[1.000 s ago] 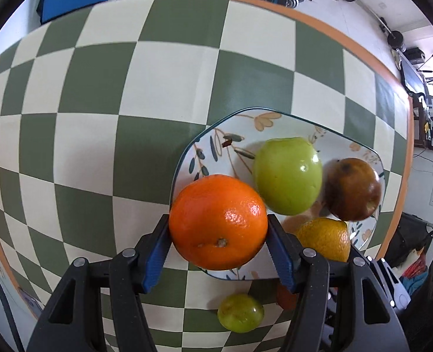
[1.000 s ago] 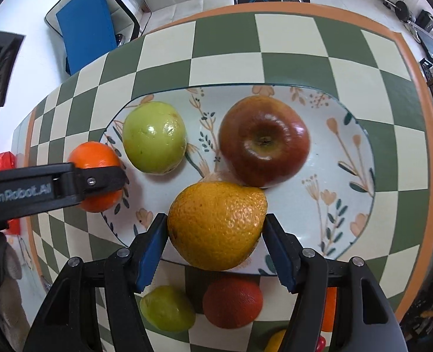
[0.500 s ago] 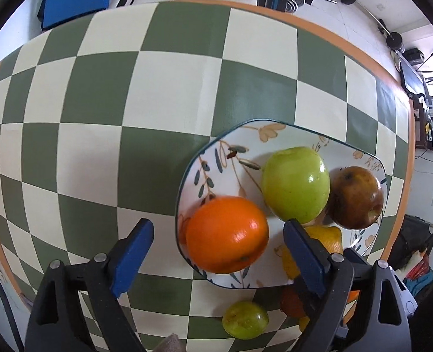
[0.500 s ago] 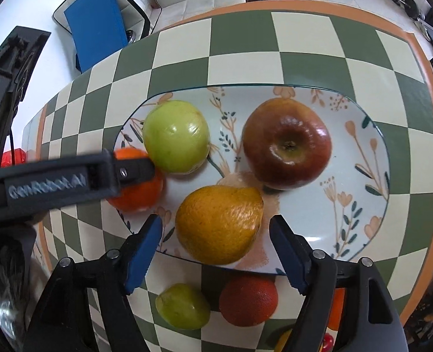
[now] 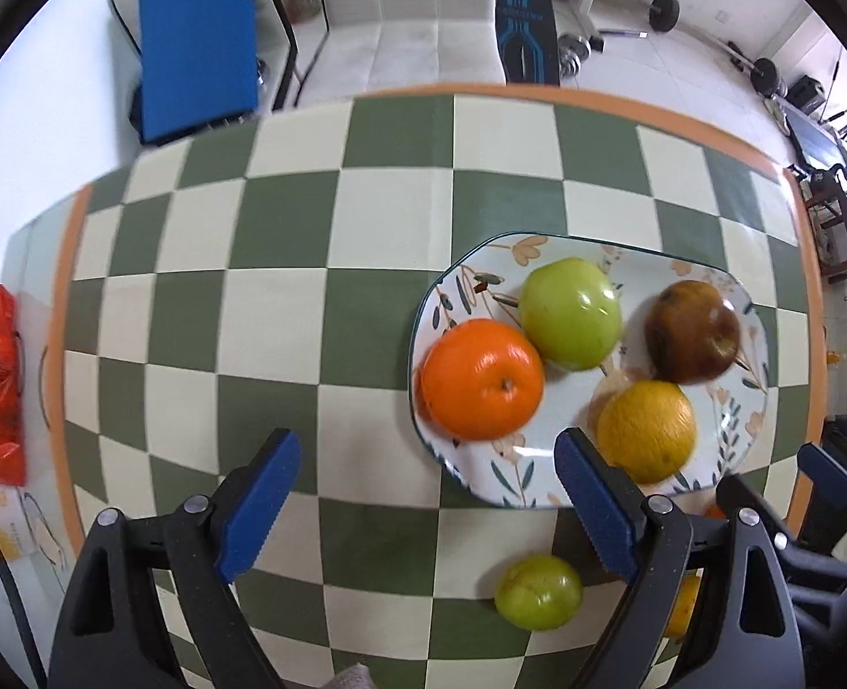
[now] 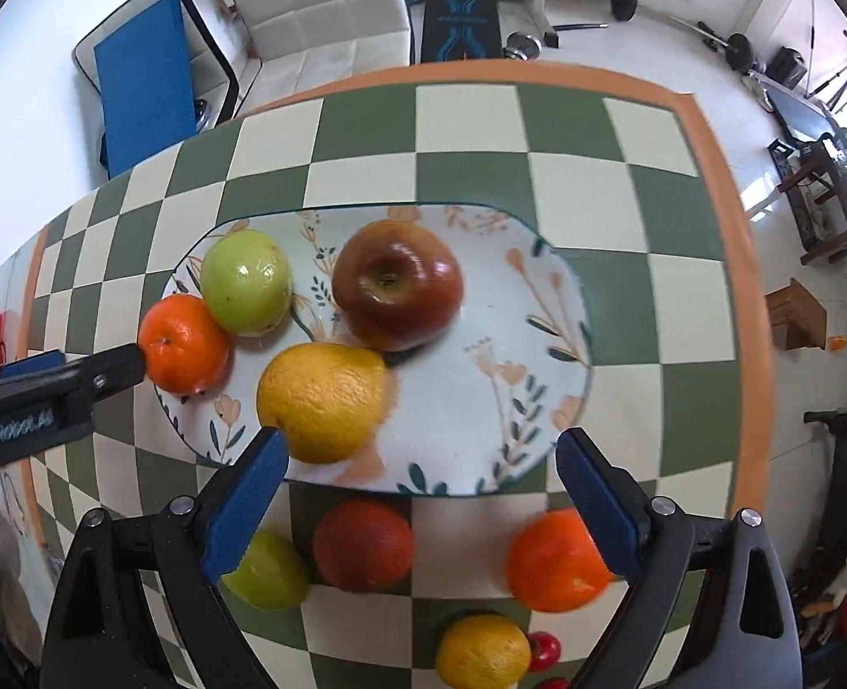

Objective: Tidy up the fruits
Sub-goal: 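Place the orange on the plate with the left tool while the right tool places the lemon, then grasp a green apple with the left tool while the right tool grasps a yellow orange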

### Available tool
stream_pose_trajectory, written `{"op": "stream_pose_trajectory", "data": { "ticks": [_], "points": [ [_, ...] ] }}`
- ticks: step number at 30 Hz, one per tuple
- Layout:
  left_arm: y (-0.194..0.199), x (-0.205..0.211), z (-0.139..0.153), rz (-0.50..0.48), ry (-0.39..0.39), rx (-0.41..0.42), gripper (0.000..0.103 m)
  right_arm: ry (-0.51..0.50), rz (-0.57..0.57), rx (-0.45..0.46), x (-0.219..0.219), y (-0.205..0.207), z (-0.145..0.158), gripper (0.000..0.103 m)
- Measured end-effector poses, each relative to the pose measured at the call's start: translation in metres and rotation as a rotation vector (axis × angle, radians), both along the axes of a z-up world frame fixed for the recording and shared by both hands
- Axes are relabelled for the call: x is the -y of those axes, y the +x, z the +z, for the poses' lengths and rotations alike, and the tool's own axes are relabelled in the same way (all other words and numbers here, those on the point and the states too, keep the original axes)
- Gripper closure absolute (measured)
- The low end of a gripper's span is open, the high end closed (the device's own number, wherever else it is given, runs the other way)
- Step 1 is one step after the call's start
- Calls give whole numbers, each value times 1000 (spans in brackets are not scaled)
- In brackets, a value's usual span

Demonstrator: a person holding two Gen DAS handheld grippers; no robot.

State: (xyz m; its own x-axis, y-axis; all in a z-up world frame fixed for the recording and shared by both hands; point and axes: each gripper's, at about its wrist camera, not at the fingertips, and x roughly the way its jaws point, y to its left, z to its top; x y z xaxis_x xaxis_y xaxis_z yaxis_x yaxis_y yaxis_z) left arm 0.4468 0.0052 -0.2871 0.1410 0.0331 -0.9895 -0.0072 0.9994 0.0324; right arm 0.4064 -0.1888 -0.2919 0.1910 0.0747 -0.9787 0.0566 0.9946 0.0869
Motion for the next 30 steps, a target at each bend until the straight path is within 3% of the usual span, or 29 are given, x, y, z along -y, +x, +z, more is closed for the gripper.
{"op": "stream_pose_trajectory", "data": {
  "ticks": [7, 19, 30],
  "points": [
    [-50, 6, 54, 3, -19, 130, 13, -23, -19, 97, 14, -34, 46, 7],
    [-125, 18, 126, -43, -32, 284, 13, -8, -16, 253, 17, -116, 133, 7],
    [-181, 34, 173, -101, -24, 405, 13, 3, -32, 387, 19, -187, 202, 7]
  ]
}}
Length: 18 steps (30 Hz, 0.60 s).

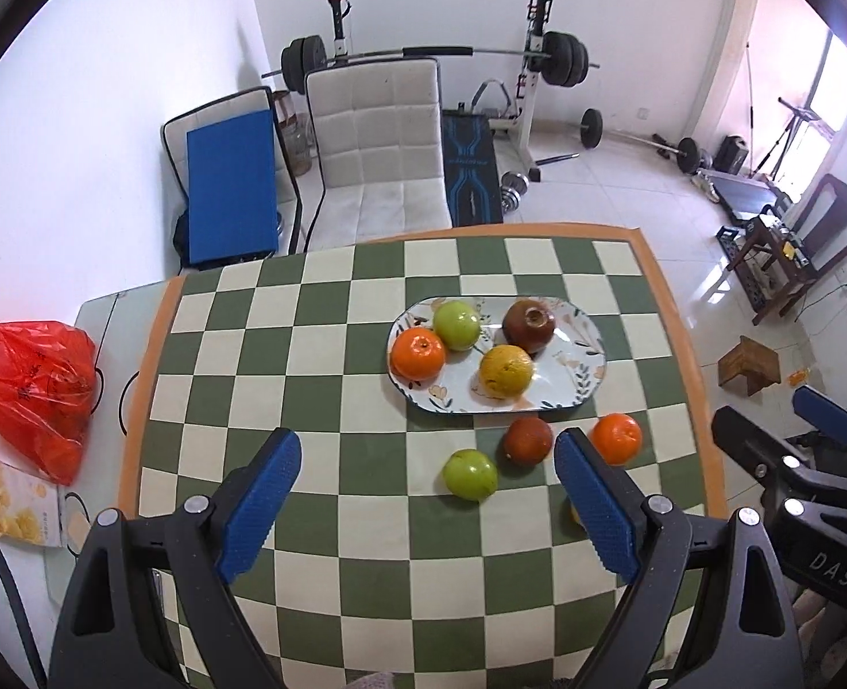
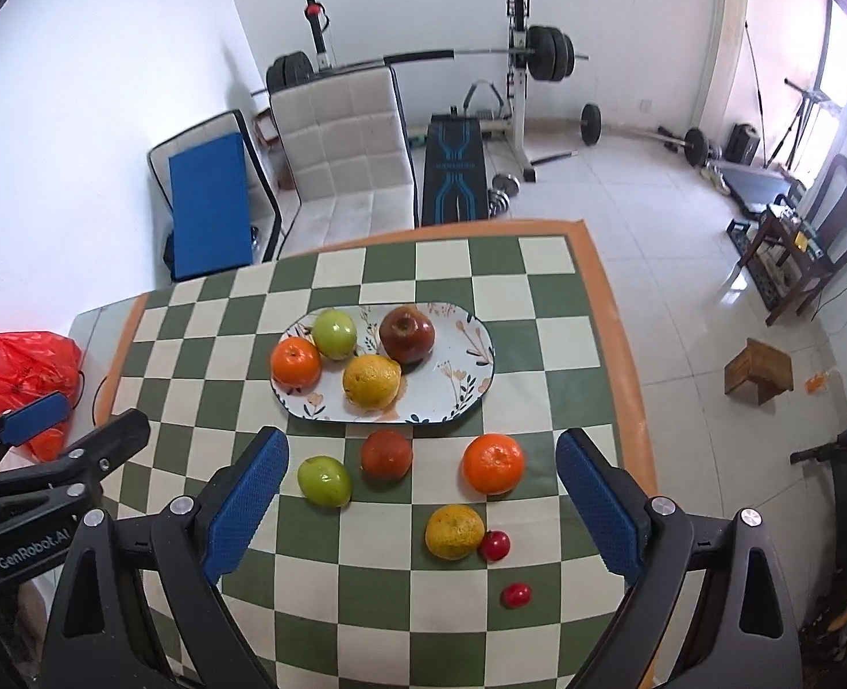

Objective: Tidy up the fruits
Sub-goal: 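Grasp a green apple with the left tool while the right tool grasps a yellow orange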

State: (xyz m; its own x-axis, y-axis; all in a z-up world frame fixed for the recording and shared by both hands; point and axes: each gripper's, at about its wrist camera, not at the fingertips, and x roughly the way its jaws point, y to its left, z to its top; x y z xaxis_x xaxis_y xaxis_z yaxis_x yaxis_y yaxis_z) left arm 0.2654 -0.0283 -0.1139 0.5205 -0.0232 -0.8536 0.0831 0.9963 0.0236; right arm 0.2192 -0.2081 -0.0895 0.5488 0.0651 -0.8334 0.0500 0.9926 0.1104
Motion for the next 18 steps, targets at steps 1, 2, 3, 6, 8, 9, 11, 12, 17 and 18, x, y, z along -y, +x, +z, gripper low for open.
{"op": "stream_pose_trajectory", "data": {
  "ticks": [1, 2, 3, 6, 8, 9, 11, 12, 17, 18],
  "points": [
    [-4, 1, 3, -3, 0, 9, 13, -2, 0, 4, -1, -3, 3, 7],
    [-8, 3, 6, -6, 0, 14, 13, -4, -2, 8, -1, -7, 5, 7],
    [-10, 4, 7, -8, -3, 19, 13, 4, -4, 8, 0, -11, 7, 7],
    [-16, 5, 8, -5, -6, 27, 13, 24, -13, 3, 2, -19, 7, 7],
    [-16, 5, 7, 1, -8, 26, 13, 36, -17, -6, 4, -22, 4, 7],
    [-15, 6, 6, 4, -7, 25, 13, 42, -18, -14, 5, -22, 2, 7],
    [-12, 6, 2, 11, -6, 16, 13, 53, -22, -27, 7, -20, -3, 7],
    [-11, 6, 1, 16, -5, 18, 13, 64, -26, -31, 8, -19, -5, 7],
    [8, 6, -23, 45, 42, -26, 0, 94, -68, -6, 24, -10, -24, 6],
    [11, 6, -28, 50, 49, -33, 0, 88, -74, -9, 26, -6, -29, 6]
  ]
}}
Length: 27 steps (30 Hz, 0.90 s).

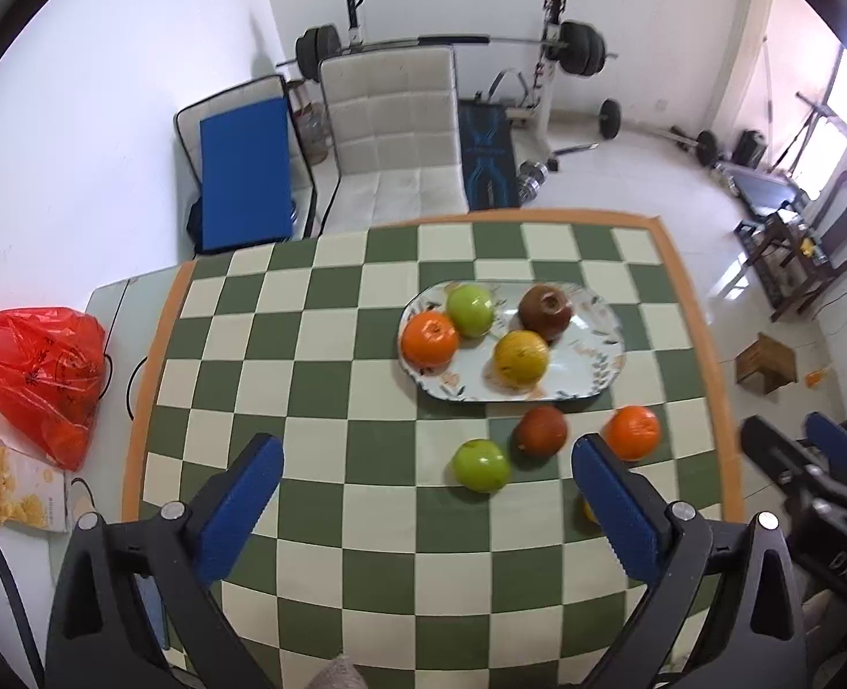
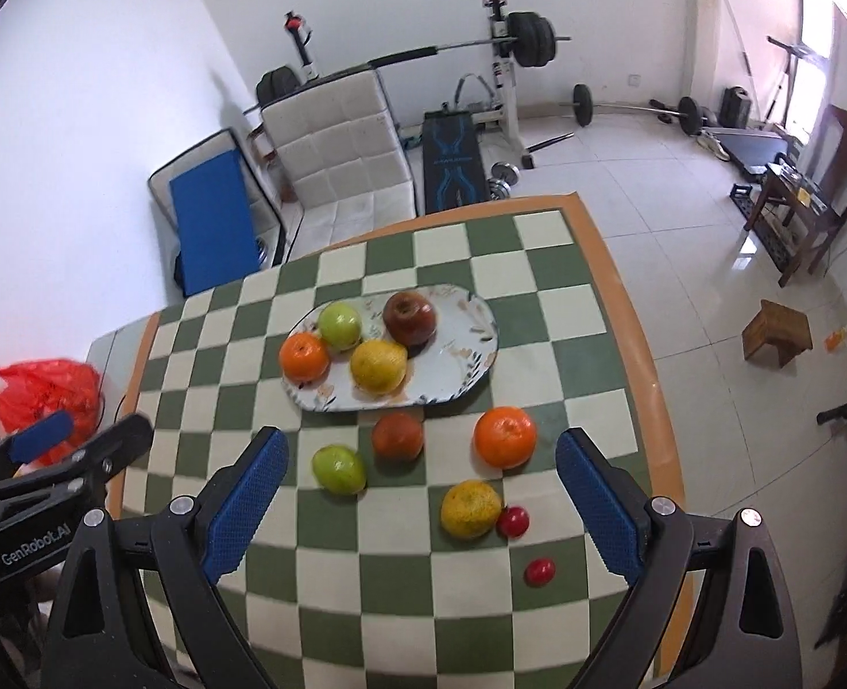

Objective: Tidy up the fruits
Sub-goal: 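Grasp a green apple with the left tool while the right tool grasps a yellow orange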

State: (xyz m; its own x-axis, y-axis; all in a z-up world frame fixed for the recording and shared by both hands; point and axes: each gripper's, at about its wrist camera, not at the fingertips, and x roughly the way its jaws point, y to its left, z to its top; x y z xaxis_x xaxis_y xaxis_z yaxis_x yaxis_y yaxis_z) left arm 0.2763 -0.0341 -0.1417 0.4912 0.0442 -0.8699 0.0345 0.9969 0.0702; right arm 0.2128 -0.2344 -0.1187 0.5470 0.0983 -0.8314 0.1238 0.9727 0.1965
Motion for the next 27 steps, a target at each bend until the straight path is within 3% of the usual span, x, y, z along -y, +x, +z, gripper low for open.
{"op": "stream_pose_trajectory", "data": {
  "ticks": [4, 9, 13, 16, 25, 26, 27],
  "points": [
    [22, -4, -30, 27, 9, -64, 0, 17, -24, -94, 17, 21, -39, 6],
    [53, -3, -90, 46, -9, -245, 0, 81, -1, -270, 25, 44, -111, 7],
    [65, 5, -134, 29, -8, -369, 0, 90, 53, -386, 15, 53, -163, 26],
    [71, 15, -158, -5, 11, -413, 0, 47, 117, -454, 0, 56, -193, 28],
    [80, 46, -223, -160, 76, -549, 0, -21, 179, -541, -13, 55, -240, 33],
    [80, 50, -227, -178, 80, -546, 2, -20, 182, -546, -13, 56, -243, 34],
    [80, 53, -228, -191, 80, -541, 10, -17, 186, -547, -14, 56, -245, 34]
  ]
}}
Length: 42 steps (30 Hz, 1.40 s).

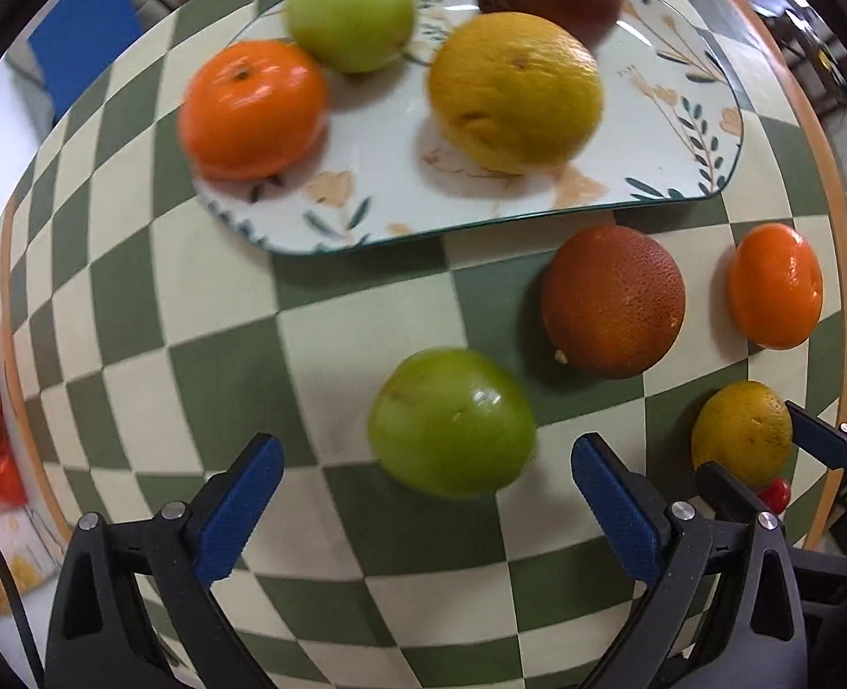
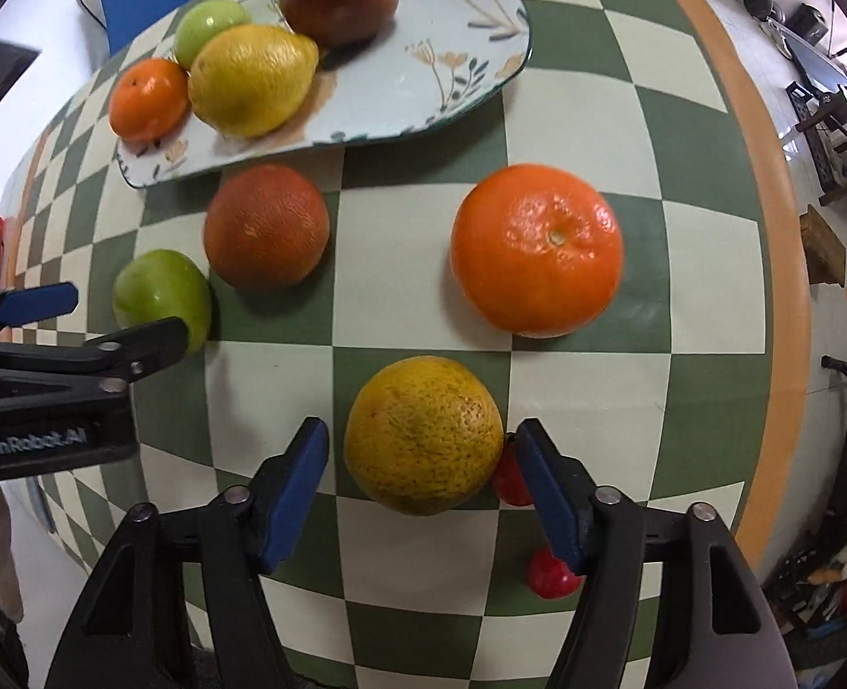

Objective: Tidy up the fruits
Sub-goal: 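Grasp a green apple with the left tool while the right tool grasps a yellow orange, then place the green apple on the plate with the left tool while the right tool places the yellow orange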

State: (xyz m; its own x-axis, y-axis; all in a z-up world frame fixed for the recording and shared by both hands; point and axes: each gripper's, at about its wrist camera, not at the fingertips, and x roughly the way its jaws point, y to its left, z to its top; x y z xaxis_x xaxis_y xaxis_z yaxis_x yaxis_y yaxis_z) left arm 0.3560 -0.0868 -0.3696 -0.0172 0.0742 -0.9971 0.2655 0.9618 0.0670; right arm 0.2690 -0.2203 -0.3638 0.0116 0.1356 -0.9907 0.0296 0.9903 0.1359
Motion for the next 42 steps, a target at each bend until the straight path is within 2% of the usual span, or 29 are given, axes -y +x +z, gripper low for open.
{"op": "stream_pose_trajectory", "data": {
  "ticks": [1, 2, 5, 7, 11, 17, 20, 30, 36, 42],
  "points": [
    [-1, 3, -2, -18, -7, 1, 20, -3, 4, 6, -1, -1, -1, 35],
    [-1, 5, -5, -24, -11, -11, 42, -6, 11, 9, -2, 0, -2, 35],
    [-6, 6, -6, -26, -16, -10, 43, -18, 31, 9, -7, 2, -4, 41],
    [-13, 3, -6, -15, -15, -12, 43, -18, 38, 9, -8, 2, -6, 42],
    [-37, -14, 0, 50, -34, -23, 43, 79, 5, -35, -8, -3, -8, 43],
    [-73, -44, -2, 161, -55, -58, 43, 115, 24, -65, -22, -13, -17, 42],
    [-78, -53, -8, 200, -72, -71, 43, 120, 16, -67, -25, -17, -19, 42],
    [-78, -49, -2, 208, -85, -59, 43, 89, 38, -76, -43, -19, -25, 43],
    [-62, -54, 44, 210, -146, 4, 43, 155, -42, -46, -26, -19, -7, 43],
    [-11, -39, 108, 175, -219, 103, 43, 220, -116, 65, 0, 16, 44, 43]
  ]
}}
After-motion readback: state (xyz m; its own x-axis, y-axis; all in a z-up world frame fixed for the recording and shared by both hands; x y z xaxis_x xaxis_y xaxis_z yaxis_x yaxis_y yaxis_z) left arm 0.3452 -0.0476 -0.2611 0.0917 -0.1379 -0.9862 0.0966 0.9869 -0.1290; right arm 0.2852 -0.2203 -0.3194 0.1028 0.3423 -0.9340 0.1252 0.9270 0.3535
